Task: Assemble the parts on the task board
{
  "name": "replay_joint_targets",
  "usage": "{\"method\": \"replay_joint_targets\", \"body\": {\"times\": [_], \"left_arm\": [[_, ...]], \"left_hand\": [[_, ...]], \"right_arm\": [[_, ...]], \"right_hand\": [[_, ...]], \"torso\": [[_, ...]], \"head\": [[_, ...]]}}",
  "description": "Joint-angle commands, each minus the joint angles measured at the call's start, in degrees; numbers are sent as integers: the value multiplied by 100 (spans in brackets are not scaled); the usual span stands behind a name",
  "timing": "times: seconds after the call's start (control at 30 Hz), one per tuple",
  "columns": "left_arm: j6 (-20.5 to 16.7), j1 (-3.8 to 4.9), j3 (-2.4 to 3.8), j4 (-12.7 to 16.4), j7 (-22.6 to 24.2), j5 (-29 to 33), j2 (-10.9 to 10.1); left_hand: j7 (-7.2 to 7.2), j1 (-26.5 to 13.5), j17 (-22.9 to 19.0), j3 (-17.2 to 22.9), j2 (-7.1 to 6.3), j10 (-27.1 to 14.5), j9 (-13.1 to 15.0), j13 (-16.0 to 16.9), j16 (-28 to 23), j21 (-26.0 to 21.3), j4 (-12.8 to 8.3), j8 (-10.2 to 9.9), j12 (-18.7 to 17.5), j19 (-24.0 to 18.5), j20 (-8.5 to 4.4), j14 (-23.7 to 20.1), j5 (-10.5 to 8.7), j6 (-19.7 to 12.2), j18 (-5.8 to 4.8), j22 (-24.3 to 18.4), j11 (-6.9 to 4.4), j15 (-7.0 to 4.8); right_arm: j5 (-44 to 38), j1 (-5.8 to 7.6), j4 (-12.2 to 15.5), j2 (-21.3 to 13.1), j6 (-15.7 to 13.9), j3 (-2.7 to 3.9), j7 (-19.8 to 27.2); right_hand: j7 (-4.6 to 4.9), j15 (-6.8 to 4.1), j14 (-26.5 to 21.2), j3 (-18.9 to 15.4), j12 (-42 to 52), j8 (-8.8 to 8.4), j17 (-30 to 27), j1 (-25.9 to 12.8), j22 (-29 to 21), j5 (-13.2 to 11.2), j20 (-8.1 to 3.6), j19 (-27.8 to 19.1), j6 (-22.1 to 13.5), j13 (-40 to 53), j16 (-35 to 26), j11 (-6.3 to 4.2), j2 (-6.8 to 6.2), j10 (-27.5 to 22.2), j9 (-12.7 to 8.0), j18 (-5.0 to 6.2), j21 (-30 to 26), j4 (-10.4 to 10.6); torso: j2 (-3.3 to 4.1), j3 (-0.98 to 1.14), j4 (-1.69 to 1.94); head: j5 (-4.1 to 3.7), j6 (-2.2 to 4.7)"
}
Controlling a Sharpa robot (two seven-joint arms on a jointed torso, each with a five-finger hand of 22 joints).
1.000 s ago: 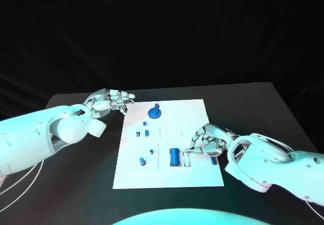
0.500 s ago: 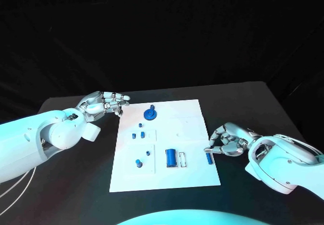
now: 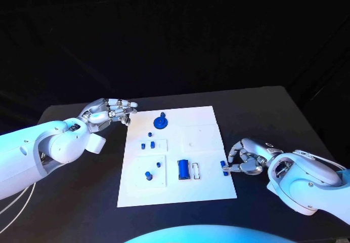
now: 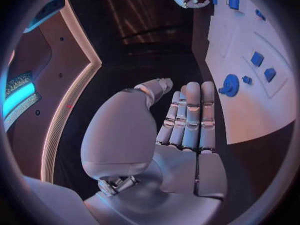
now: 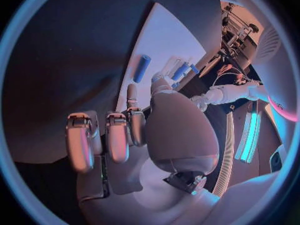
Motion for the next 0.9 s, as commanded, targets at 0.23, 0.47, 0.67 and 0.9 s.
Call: {"method": "replay_joint_targets", "body": {"times": [0.23, 0.47, 0.67, 0.9], "left_arm": [[49, -3, 3, 22, 100, 73, -14], [64, -3, 3, 23, 82, 74, -17], [66, -3, 2, 15, 69, 72, -23], [72, -3, 2, 15, 60, 63, -30]], "left_hand": [[-8, -38, -3, -4, 22, -22, -7, -10, 30, -47, 23, 41, 31, -1, 35, 7, -7, -53, 86, -13, -3, 29], [-8, -29, -3, -2, 28, -23, -7, -10, 31, -53, 22, 43, 33, 3, 34, 7, -5, -53, 87, -17, -4, 28], [-9, -18, -3, 3, 37, -24, -7, -10, 33, -60, 19, 45, 34, 9, 33, 6, -2, -54, 87, -23, -4, 26], [-9, 19, -4, 15, 51, -27, -6, -12, 35, -70, 3, 50, 38, 24, 29, 3, 2, -55, 89, -33, -7, 22]], "right_arm": [[-460, -142, -166, 239, 225, -4, -236], [-579, -243, -279, 428, 394, -5, -311], [-825, -286, -335, 496, 692, -5, -489], [-957, -297, -331, 571, 806, -6, -617]], "right_hand": [[-22, -23, 544, 133, 2, 35, 1296, 84, 1487, -7, 4, 583, 46, 1029, -18, -45, -5, 203, 41, -22, 34, -13], [-40, -43, 546, 335, 9, 18, 1302, 406, 1490, -12, -18, 586, 39, 1033, -16, -64, 73, 211, 89, -23, 42, -58], [-60, -65, 545, 884, -17, -87, 1298, 927, 1492, -7, -44, 589, 70, 1026, -22, -87, 37, 202, 75, -25, 48, -97], [-60, -74, 548, 1521, -18, -230, 1309, 1268, 1501, -5, -53, 599, 138, 1032, -18, -94, 51, 199, 2, -31, 81, -243]], "torso": [[2, -1, 3], [2, -2, 5], [1, -7, 3], [-1, -5, 4]], "head": [[26, -24], [37, -41], [47, -49], [58, -49]]}}
